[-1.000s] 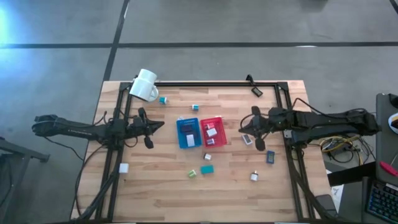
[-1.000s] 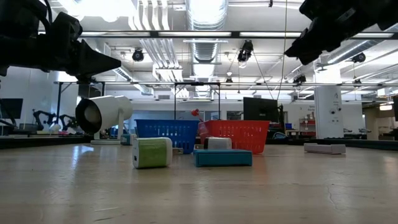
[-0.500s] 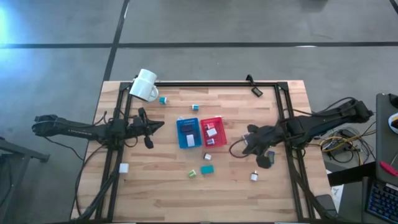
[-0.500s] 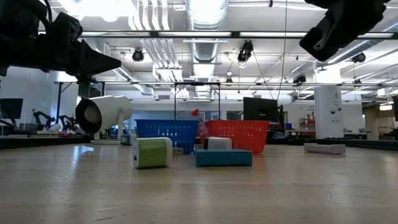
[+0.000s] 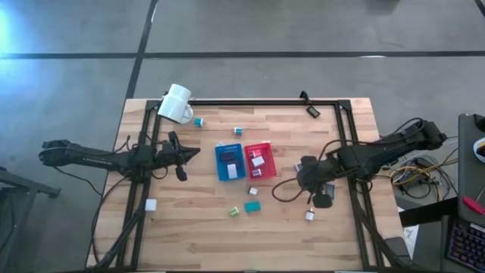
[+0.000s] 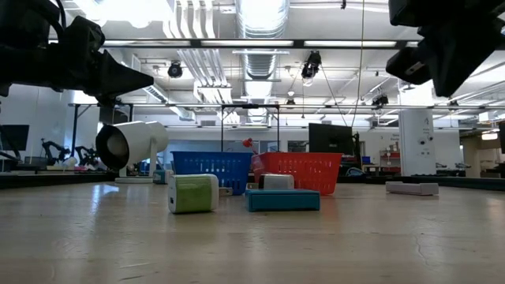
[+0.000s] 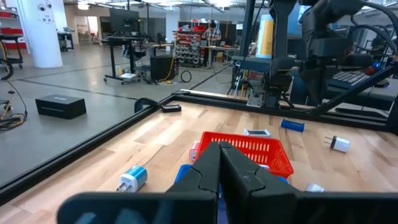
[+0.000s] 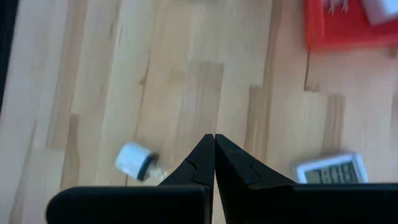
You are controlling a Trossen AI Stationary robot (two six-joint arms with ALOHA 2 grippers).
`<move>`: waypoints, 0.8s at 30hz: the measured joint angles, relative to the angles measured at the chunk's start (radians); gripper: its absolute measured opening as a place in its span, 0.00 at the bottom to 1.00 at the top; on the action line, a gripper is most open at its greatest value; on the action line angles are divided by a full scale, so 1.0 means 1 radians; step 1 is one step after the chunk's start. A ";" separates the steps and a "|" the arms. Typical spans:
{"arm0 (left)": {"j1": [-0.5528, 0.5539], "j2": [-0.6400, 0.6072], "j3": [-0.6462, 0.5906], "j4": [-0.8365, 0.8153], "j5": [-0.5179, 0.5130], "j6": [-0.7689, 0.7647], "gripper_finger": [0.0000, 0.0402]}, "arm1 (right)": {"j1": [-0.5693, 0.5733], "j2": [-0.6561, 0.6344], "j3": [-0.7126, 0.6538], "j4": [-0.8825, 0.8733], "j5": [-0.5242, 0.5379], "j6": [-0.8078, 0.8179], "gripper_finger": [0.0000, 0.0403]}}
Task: Pick & Place Office items
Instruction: Put the bottom black charger adapter into the red bin
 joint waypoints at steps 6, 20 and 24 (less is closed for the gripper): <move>0.000 0.000 0.000 0.000 0.000 -0.004 0.02 | 0.040 0.062 0.059 -0.068 -0.009 0.003 0.02; 0.000 0.001 0.000 0.000 0.000 -0.004 0.02 | 0.110 0.139 0.082 -0.094 -0.144 -0.021 0.12; 0.000 0.003 0.000 -0.001 0.000 -0.004 0.02 | 0.121 0.155 0.078 -0.089 -0.150 0.000 0.24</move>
